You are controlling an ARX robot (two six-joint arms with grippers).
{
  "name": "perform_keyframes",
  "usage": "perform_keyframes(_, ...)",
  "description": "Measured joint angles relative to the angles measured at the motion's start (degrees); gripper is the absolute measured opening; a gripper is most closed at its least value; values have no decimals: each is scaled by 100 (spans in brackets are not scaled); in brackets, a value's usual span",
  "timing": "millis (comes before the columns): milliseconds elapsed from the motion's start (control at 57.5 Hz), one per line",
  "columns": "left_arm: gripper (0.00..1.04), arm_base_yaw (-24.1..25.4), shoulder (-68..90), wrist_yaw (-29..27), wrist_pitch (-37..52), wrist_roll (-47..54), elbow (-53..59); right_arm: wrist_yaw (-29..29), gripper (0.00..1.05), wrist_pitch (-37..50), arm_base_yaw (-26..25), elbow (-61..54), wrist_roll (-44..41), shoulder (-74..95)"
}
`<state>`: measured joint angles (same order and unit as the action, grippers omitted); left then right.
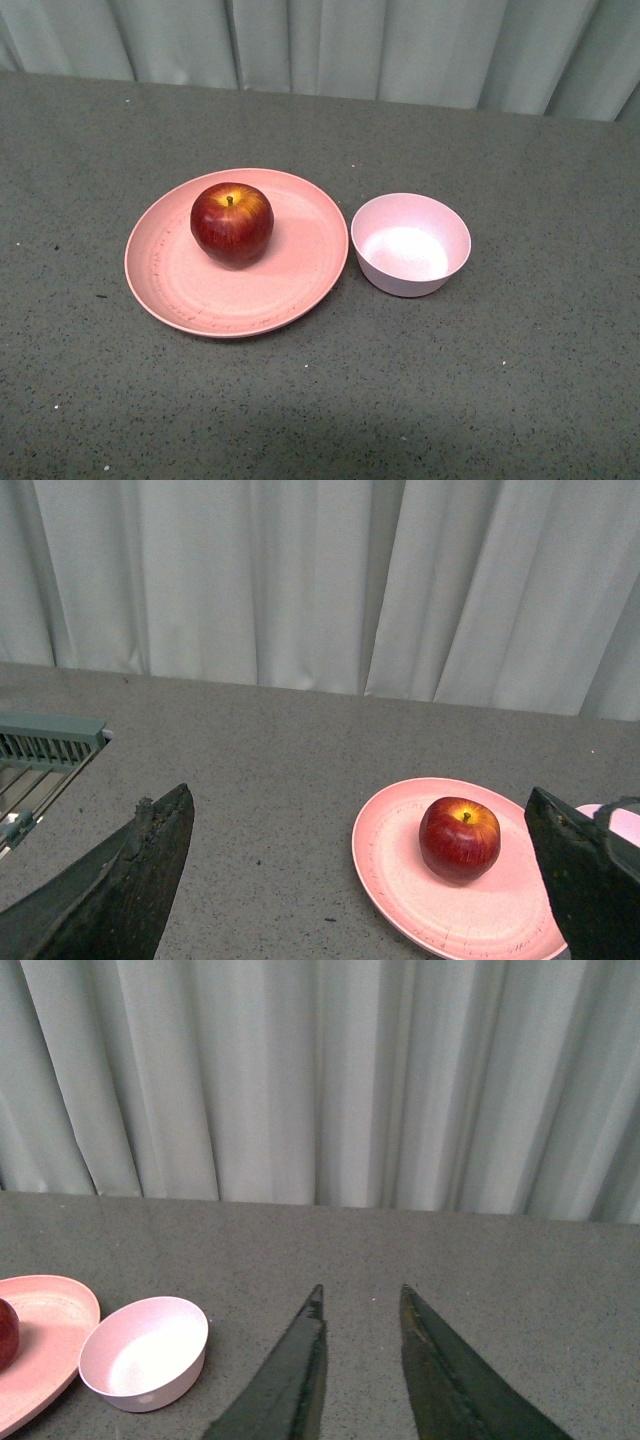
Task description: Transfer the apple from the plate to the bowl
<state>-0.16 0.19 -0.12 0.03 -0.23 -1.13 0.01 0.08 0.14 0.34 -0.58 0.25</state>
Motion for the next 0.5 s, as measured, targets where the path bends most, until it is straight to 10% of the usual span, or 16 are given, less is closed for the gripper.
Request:
perform_keyframes(330,98,-57,79,-197,-179,-37,-46,0,95,0,0,0,0,0)
perform_keyframes(504,98,-177,1930,-483,282,-354,-267,2,95,-4,0,0,7,0)
